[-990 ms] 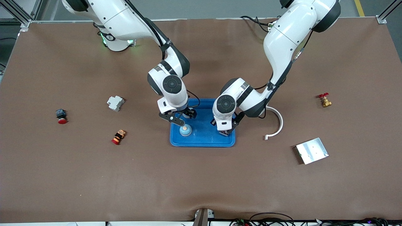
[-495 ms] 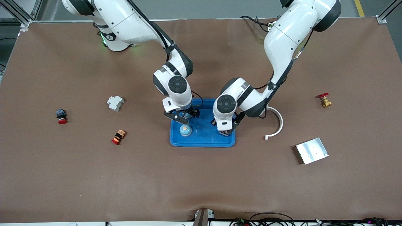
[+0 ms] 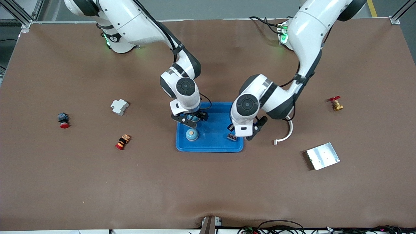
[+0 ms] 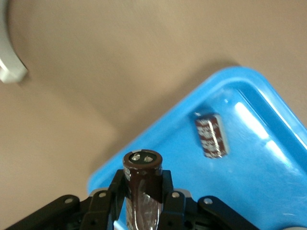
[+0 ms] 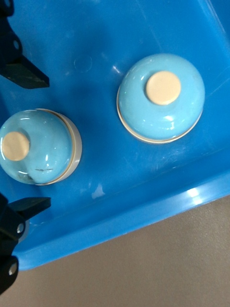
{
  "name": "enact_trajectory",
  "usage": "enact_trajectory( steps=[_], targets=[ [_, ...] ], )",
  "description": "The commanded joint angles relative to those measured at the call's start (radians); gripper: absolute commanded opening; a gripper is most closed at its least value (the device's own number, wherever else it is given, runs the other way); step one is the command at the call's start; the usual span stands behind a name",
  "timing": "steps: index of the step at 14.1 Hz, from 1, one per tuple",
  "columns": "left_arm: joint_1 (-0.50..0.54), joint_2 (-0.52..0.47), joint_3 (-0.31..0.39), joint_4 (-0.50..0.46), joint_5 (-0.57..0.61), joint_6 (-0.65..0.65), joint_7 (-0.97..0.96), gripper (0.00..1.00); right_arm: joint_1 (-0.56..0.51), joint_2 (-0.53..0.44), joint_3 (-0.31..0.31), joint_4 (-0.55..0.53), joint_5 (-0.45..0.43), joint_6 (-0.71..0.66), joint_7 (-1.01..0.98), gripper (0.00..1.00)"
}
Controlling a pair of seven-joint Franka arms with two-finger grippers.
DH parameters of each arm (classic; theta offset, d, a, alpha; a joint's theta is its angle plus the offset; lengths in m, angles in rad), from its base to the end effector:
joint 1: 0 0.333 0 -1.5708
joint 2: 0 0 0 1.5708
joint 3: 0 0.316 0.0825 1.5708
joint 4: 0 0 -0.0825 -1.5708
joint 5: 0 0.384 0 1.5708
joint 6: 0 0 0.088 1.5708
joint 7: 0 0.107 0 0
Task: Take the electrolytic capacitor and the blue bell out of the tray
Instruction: 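Lift the capacitor with the left gripper while the right gripper lifts the bell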
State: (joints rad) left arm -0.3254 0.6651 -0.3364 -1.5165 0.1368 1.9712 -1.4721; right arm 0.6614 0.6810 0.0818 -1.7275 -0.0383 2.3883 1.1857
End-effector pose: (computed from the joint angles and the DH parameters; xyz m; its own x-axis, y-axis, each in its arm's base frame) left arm 0.5681 -0.3876 0.2741 0.6901 0.7158 -0.1066 0.6985 -0.6974 -0.1602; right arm 0.4948 0.4479 0.1889 0.9076 -0.4186 -0.0304 -0.4186 -0.9081 0.0065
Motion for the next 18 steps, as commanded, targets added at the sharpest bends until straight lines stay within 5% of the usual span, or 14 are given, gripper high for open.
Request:
enact_trajectory(
  steps=[1,3,5,9,13,18],
  targets=[
    [0.052,-0.093,-0.007,-0.098,0.015,-0.044,0.164,0.0,0.023,0.014,-0.008,0.0,-0.014,0.025,0.025,1.0],
    [0.1,-0.136,-0.01,-0.158,0.015,-0.043,0.273,0.0,0.026,0.022,-0.008,0.0,-0.014,0.034,0.025,1.0],
    [0.144,-0.185,-0.022,-0.221,0.017,-0.041,0.385,0.0,0.032,0.025,-0.01,0.0,-0.015,0.035,0.023,0.84],
    [0.224,-0.245,-0.027,-0.338,0.023,0.012,0.58,0.0,0.037,0.026,-0.008,0.006,-0.015,0.029,0.022,0.0],
    [0.305,-0.286,-0.027,-0.427,0.035,0.11,0.815,0.0,0.017,0.015,-0.008,0.043,-0.012,-0.009,-0.001,0.0],
    [0.439,-0.286,-0.053,-0.502,0.144,0.196,0.99,0.0,-0.046,0.012,-0.008,0.232,-0.008,-0.286,-0.107,0.0]
  ],
)
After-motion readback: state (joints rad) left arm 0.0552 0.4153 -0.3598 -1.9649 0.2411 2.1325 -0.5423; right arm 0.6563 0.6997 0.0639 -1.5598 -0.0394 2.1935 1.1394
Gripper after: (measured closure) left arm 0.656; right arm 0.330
